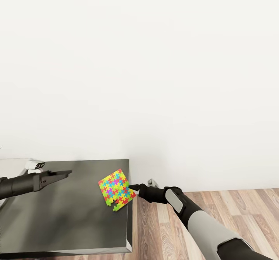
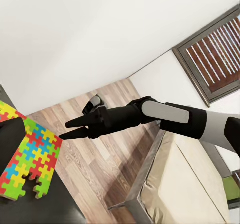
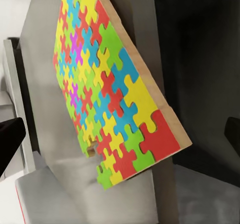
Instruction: Put all the toys in the child's room - the three board games (two on the bed and one on the table), the two jigsaw puzzles on the table, and the tennis ball on the table - inside the toy box on the table in the child's room.
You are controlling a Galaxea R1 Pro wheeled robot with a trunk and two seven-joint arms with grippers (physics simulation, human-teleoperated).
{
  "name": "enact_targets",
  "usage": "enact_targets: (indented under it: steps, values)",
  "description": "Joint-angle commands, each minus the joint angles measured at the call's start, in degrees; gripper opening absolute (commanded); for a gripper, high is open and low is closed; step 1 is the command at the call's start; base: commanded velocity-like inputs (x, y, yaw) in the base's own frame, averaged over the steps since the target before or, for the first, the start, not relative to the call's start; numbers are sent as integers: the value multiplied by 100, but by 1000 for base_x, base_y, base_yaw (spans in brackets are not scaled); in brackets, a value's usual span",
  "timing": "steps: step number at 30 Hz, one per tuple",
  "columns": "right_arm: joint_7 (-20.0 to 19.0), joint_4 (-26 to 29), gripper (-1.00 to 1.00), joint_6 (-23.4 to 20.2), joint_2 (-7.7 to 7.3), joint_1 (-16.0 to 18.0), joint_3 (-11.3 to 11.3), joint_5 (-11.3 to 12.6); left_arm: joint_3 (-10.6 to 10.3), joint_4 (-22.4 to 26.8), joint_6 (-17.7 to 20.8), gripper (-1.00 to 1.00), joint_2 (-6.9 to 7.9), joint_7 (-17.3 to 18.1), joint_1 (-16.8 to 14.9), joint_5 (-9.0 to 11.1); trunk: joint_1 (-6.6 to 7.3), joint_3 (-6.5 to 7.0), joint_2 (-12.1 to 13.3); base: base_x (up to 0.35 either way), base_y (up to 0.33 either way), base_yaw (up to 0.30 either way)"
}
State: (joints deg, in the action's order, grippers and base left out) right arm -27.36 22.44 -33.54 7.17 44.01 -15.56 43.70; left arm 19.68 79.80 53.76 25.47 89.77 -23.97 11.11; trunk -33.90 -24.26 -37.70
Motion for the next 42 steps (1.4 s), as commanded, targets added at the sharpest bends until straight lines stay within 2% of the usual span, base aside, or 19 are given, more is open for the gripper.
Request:
enact_targets:
  steps: [1,18,24,29,33,42]
  values:
    - [-6,-1,100,-13,-3,6,-18,16,0,0,61,100,2,23,-2,-3,-1,-7,-6,-1,127,0]
    - [-6,-2,100,-13,-50,6,-17,16,1,0,62,100,2,23,-2,-3,-1,-7,-6,0,46,0]
    - [-9,1,100,-13,-56,6,-17,16,1,0,62,100,2,23,-2,-3,-133,-115,-247,0,0,0]
    - [-10,2,100,-13,-57,6,-17,16,3,0,63,100,3,23,-2,-3,-133,-115,-247,0,0,0]
    - [-14,1,100,-13,-57,3,-17,16,43,1,61,100,4,23,-2,-3,-221,-186,-407,0,0,0]
    - [-13,3,100,-13,-52,5,-17,16,67,1,63,100,2,23,-2,-3,-221,-186,-407,0,0,0]
